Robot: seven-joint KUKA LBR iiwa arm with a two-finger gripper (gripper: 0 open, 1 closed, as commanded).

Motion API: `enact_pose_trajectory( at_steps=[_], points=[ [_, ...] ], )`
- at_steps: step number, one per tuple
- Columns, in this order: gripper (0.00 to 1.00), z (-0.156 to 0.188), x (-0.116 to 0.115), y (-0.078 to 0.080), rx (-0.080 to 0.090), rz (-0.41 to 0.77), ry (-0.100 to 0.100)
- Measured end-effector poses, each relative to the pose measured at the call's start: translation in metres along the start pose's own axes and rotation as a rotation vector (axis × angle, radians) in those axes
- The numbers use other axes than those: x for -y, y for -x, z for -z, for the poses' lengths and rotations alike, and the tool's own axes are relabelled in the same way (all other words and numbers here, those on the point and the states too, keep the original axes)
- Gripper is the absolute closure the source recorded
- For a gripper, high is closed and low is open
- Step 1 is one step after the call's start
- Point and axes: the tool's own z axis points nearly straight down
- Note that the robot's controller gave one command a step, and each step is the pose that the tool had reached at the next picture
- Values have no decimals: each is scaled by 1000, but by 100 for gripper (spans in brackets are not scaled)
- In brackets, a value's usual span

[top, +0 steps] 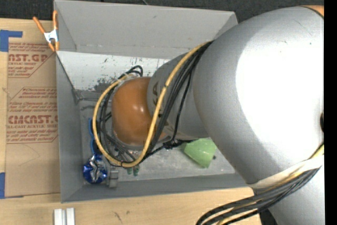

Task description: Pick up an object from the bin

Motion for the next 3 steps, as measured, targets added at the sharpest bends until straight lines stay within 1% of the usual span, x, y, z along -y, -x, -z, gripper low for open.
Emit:
enact_pose_trajectory(
  at_steps=[1,2,3],
  points=[
    [100,2,0,-1,-5,2,-1],
    [100,209,-21,24,6,296,1],
    [100,69,-26,10,-12,263,-3]
  ],
)
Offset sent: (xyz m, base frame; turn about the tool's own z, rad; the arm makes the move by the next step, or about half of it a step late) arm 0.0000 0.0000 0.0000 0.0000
